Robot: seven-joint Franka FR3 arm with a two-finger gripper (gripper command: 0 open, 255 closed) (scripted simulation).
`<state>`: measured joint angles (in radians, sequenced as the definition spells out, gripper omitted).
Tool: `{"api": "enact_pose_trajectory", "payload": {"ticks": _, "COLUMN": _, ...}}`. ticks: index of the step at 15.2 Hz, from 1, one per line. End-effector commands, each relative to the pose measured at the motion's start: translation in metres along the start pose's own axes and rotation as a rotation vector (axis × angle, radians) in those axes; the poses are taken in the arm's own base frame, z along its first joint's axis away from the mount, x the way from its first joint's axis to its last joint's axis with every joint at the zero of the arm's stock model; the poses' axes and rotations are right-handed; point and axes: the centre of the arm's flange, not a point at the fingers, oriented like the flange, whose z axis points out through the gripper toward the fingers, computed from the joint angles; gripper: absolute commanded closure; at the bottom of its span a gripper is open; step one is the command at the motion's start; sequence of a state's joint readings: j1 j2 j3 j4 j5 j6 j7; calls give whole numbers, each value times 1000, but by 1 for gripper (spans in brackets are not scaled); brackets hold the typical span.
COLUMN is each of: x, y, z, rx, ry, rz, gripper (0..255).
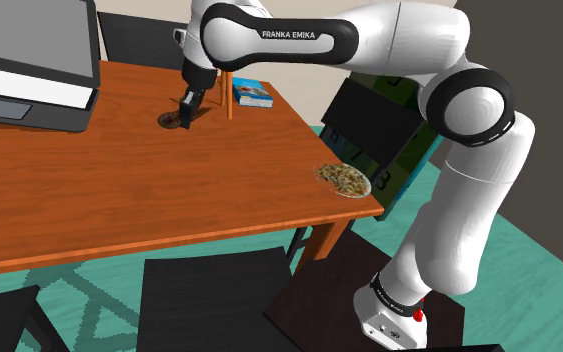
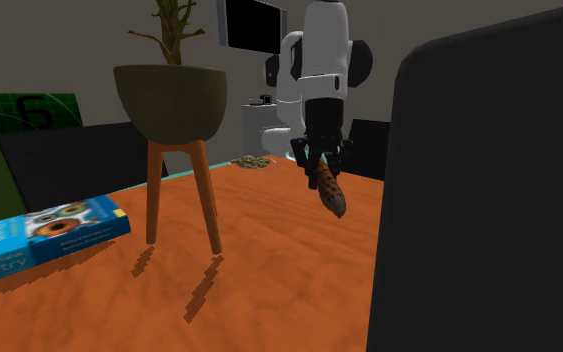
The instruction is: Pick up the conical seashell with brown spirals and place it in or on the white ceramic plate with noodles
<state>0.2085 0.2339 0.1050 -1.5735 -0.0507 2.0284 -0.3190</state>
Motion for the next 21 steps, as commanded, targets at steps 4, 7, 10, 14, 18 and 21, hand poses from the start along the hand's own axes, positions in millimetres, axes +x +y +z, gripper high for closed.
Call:
{"api": "enact_pose_trajectory", "payload": {"ticks": 4, "x": 6, "y": 2, "z": -26, "rx": 0, "ry": 0, "rz": 0, "gripper": 255}}
{"api": "enact_pose_trajectory", "payload": {"ticks": 7, "x": 9, "y": 4, "z": -42, "rx": 0, "ry": 0, "rz": 0, "gripper": 255}}
{"api": "enact_pose_trajectory", "payload": {"ticks": 10, "x": -2, "y": 5, "z": -53, "rx": 0, "ry": 0, "rz": 0, "gripper": 255}}
{"api": "enact_pose_trajectory", "payload": {"ticks": 14, "x": -54, "y": 5, "z": -63, "rx": 0, "ry": 0, "rz": 0, "gripper": 255}}
{"api": "enact_pose_trajectory", "payload": {"ticks": 18, "x": -105, "y": 5, "z": -73, "rx": 0, "ry": 0, "rz": 0, "gripper": 255}}
{"api": "enact_pose_trajectory", "payload": {"ticks": 21, "x": -144, "y": 6, "z": -81, "rx": 0, "ry": 0, "rz": 0, "gripper": 255}}
